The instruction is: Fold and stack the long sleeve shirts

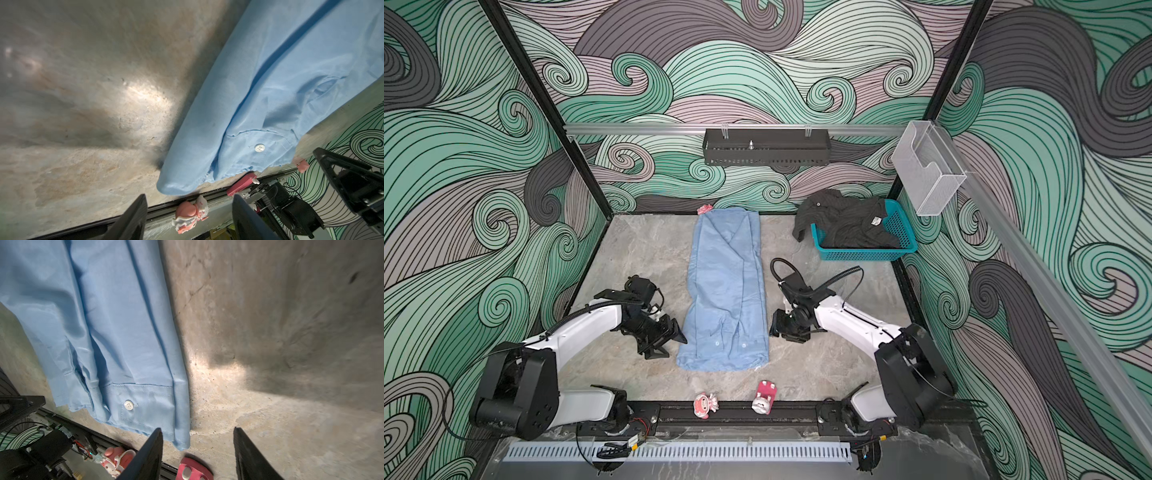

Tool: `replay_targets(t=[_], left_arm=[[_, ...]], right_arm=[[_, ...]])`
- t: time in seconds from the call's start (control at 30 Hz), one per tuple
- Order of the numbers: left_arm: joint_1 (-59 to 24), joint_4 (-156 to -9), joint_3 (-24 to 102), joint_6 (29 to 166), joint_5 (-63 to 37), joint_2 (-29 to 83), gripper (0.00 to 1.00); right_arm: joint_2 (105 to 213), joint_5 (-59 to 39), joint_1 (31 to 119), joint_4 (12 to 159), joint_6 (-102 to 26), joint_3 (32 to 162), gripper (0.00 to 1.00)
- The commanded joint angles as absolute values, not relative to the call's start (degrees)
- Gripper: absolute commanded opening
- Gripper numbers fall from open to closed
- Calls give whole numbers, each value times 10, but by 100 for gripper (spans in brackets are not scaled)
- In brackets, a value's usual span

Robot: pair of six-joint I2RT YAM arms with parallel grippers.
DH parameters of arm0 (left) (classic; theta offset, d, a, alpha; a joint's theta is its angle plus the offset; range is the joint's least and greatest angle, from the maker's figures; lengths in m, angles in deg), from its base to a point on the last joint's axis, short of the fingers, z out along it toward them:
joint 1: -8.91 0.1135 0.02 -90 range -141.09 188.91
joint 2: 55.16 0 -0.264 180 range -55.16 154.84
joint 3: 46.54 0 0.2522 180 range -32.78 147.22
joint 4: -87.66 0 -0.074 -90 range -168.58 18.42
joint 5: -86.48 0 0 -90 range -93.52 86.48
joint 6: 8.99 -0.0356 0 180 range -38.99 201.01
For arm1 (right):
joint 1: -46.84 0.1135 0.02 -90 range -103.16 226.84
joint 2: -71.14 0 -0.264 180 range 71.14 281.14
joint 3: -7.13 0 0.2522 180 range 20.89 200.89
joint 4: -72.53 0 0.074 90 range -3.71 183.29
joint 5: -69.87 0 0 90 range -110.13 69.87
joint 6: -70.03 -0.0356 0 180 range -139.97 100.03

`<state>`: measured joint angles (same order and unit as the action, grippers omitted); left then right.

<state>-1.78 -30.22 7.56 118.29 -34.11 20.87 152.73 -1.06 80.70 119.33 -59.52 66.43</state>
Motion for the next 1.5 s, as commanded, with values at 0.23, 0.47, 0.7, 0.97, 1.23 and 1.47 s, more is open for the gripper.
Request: replay_targets(t=[0.23, 0.47, 0.7, 0.97, 1.23, 1.47], left_arm=[[-68, -398, 14, 1234, -352, 284, 51], [-121, -412, -22, 1288, -361, 208, 12], [-131, -369, -27, 1316, -325, 107, 56], [-125, -424, 10, 1308, -311, 210, 69], [-126, -490, 11, 1305, -355, 257, 41], [-126, -465, 14, 1307, -381, 190, 1]], right_arm=[[1542, 46, 835, 1074, -649, 620, 60], [1537, 44, 842, 1076, -653, 611, 62], [1527, 36, 844, 1088, -654, 598, 65], [1550, 47, 846, 1073, -659, 581, 67], [1609, 95, 883, 1009, -673, 594, 62], [1595, 129, 911, 1015, -680, 622, 24]])
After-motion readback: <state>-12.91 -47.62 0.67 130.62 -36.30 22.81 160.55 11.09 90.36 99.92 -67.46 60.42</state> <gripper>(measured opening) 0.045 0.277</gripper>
